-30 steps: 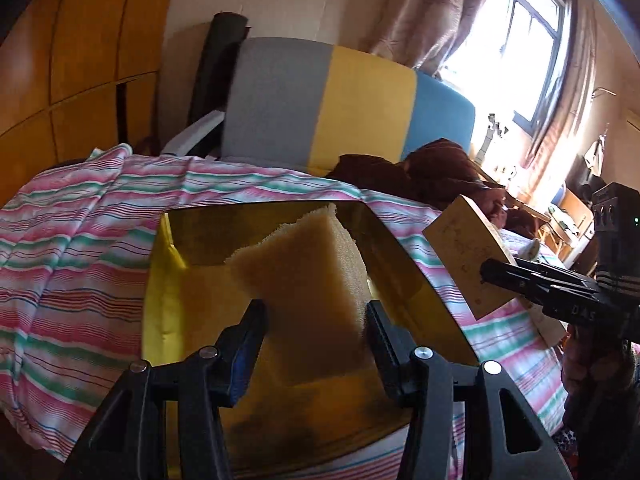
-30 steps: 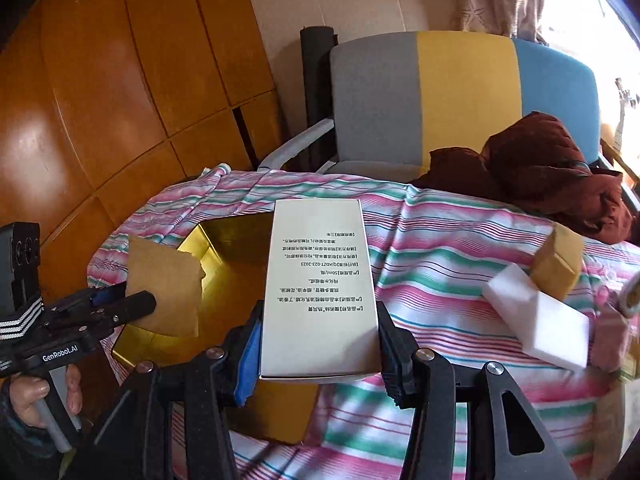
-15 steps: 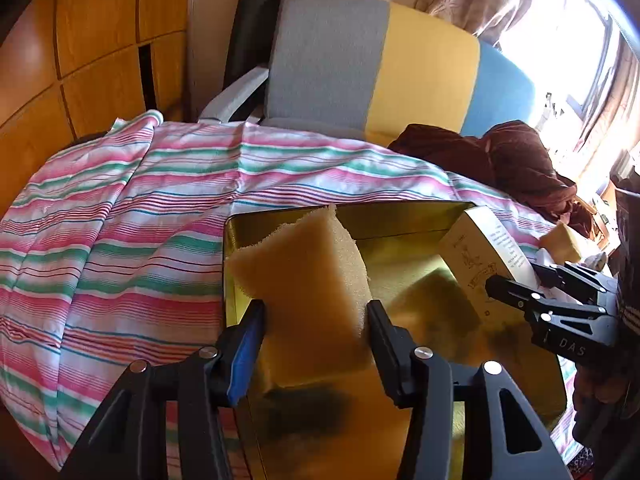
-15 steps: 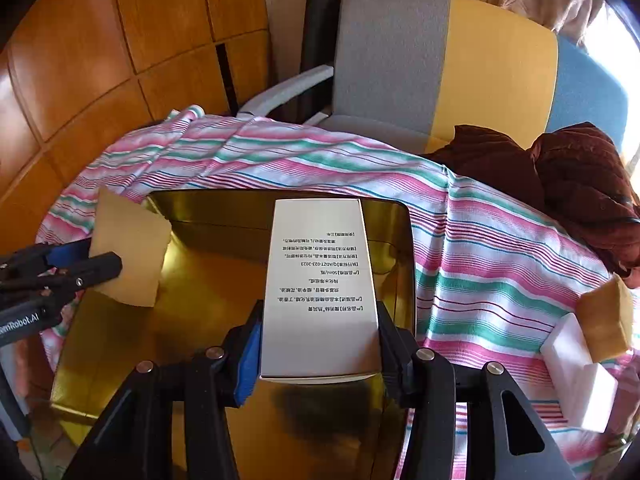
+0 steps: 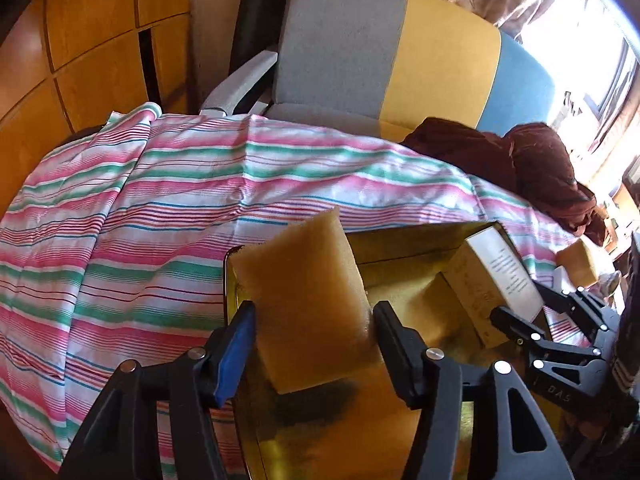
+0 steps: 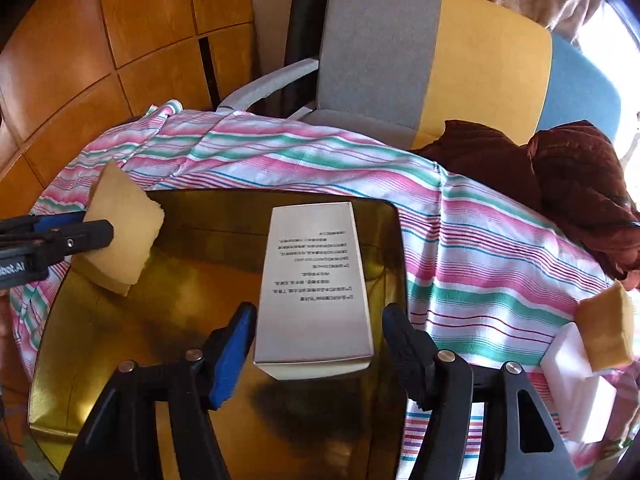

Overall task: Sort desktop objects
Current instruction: 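Lower the sponge and cream box into the gold tray and open both grippers, then grasp the white foam block with the left gripper and lift it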

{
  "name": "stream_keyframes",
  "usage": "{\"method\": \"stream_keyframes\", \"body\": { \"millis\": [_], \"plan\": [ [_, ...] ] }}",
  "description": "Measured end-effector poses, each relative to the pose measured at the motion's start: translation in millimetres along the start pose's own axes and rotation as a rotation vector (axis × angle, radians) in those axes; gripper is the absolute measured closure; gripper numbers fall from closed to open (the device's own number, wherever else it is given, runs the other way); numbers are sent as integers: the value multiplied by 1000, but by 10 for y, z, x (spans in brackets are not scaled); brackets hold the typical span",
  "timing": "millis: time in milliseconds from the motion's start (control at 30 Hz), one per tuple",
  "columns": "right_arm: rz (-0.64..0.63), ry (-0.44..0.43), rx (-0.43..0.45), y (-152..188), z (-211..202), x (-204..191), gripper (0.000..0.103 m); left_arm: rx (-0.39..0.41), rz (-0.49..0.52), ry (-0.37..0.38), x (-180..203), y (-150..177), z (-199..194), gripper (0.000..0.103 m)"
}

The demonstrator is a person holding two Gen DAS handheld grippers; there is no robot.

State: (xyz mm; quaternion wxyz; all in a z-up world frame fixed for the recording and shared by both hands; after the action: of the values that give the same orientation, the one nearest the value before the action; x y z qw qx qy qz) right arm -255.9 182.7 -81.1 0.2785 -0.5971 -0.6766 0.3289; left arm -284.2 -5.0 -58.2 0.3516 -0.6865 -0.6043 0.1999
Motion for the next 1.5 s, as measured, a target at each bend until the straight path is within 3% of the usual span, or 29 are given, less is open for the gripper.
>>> {"method": "stream_keyframes", "body": {
  "millis": [300, 467, 667, 833, 1400, 1500],
  "plan": [
    [67, -31, 77, -2, -299, 72, 33, 56, -7, -49, -88, -141, -230, 39],
    [142, -44, 127, 141, -643, 303, 32, 119, -5, 50, 126, -33, -495, 40],
    [213, -10, 157, 514, -1072, 676, 30, -13, -21, 138, 288, 490, -413, 43],
    [274, 28, 157, 860, -1344, 965, 29, -47, -31, 94, 254, 622, -261, 43],
    [303, 232, 165, 1977, -1913, 1890, 23, 55, 190, 297, 1522, 590, -771, 40],
    [304, 252, 177, 2069, -1948, 1983, 20, 47, 264, 362, 2011, 661, -755, 40]
  ]
}}
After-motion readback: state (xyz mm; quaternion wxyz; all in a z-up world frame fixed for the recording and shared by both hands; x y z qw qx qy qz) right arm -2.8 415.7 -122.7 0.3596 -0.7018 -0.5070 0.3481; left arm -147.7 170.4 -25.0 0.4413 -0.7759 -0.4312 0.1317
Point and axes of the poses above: each gripper's, at about its wrist camera, not at the fingertips, and z roughly the way its jaws point, x to its right, y to its underside, the point moved 8 cm from there along z, roughly the way its jaws point, and after that the axes turned 14 degrees about x, right-handed, at the moved point
